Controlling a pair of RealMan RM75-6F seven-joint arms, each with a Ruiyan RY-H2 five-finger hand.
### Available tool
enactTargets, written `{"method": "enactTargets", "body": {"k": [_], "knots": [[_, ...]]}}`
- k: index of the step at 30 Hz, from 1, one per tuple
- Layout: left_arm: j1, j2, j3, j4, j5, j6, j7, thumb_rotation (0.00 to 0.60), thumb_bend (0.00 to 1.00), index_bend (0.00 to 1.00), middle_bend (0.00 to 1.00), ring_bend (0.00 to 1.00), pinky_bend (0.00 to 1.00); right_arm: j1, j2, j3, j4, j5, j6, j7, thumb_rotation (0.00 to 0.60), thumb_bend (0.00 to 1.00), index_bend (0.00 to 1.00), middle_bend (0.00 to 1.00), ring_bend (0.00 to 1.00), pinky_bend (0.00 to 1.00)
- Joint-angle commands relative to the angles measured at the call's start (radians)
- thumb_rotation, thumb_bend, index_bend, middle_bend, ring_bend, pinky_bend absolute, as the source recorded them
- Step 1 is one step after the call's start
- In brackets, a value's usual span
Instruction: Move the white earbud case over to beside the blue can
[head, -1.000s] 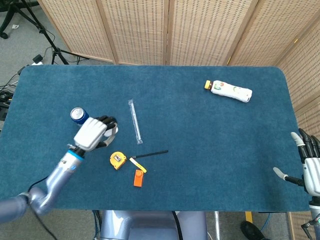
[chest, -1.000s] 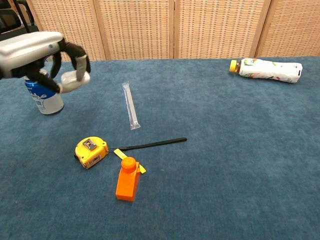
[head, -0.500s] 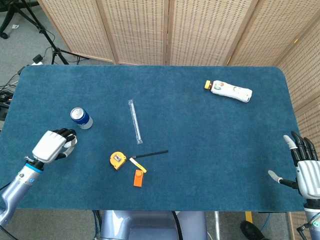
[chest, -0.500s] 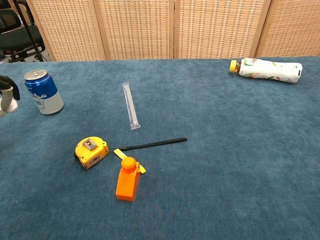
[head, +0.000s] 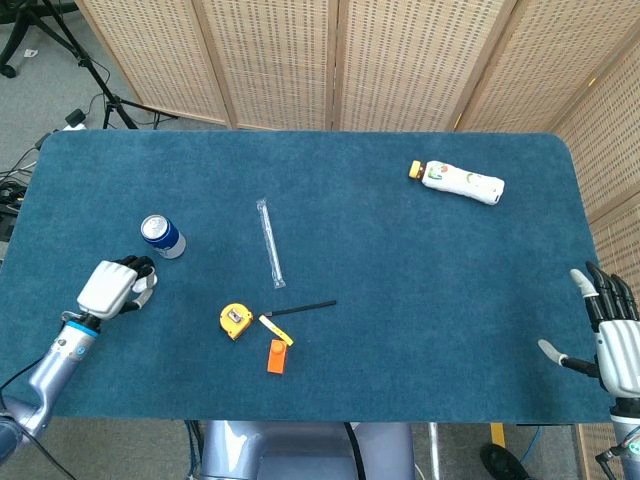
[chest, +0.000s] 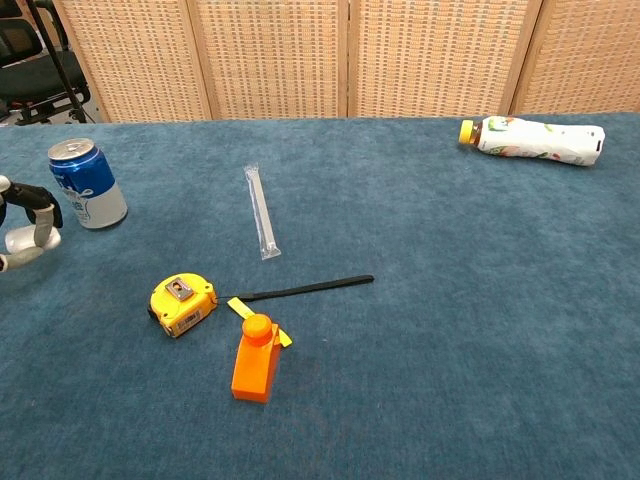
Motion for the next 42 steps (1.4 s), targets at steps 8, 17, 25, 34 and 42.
{"method": "enactTargets", "body": {"k": [8,17,25,34,42], "knots": [[-0.027,-0.096,-0.028,0.09,0.005,-0.034,-0.007,0.6,0.37,0.64,0.45,0.44,0.64,-0.001,0.009,0.006,0.002,0.01,-0.001,0.021,0.6,0.0,0.0,0.0,0.0,0.0],[-0.02,-0.092,-0.016,0.104,0.023,-0.042,-0.028,0.6,0.19,0.51,0.31,0.28,0.64,-0.004,0.013,0.008,0.002,0.011,0.004,0.034,0.6,0.0,0.0,0.0,0.0,0.0],[-0.009,-0.063,-0.016,0.083,0.037,0.003,-0.05,0.6,0.16,0.48,0.26,0.25,0.64,-0.006,0.015,0.009,-0.001,0.009,0.009,0.036,0.6,0.0,0.0,0.0,0.0,0.0],[0.095,0.038,0.012,0.052,0.084,0.24,-0.118,0.6,0.14,0.48,0.32,0.25,0.64,-0.01,0.02,0.008,-0.007,0.003,0.016,0.042,0.6,0.0,0.0,0.0,0.0,0.0],[0.214,0.237,-0.029,-0.16,0.02,0.366,-0.13,0.6,0.0,0.06,0.0,0.0,0.1,-0.017,0.023,0.007,-0.024,0.004,0.026,0.03,0.6,0.0,0.0,0.0,0.0,0.0]]}}
